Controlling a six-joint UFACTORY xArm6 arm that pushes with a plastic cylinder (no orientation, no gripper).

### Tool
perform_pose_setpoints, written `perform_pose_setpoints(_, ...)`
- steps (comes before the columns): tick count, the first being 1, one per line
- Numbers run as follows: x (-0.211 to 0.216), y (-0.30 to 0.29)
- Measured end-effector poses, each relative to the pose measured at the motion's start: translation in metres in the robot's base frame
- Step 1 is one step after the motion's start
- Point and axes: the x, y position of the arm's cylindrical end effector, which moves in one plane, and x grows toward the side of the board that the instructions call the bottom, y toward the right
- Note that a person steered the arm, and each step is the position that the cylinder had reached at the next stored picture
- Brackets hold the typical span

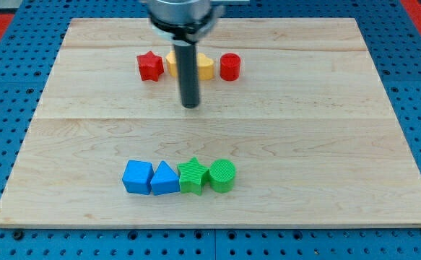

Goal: Move the yellow heart to the top side

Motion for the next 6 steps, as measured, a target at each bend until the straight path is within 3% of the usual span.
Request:
perform_pose_setpoints(1,-0.005,0.023)
perform_pose_setpoints(6,-0.117,-0.008)
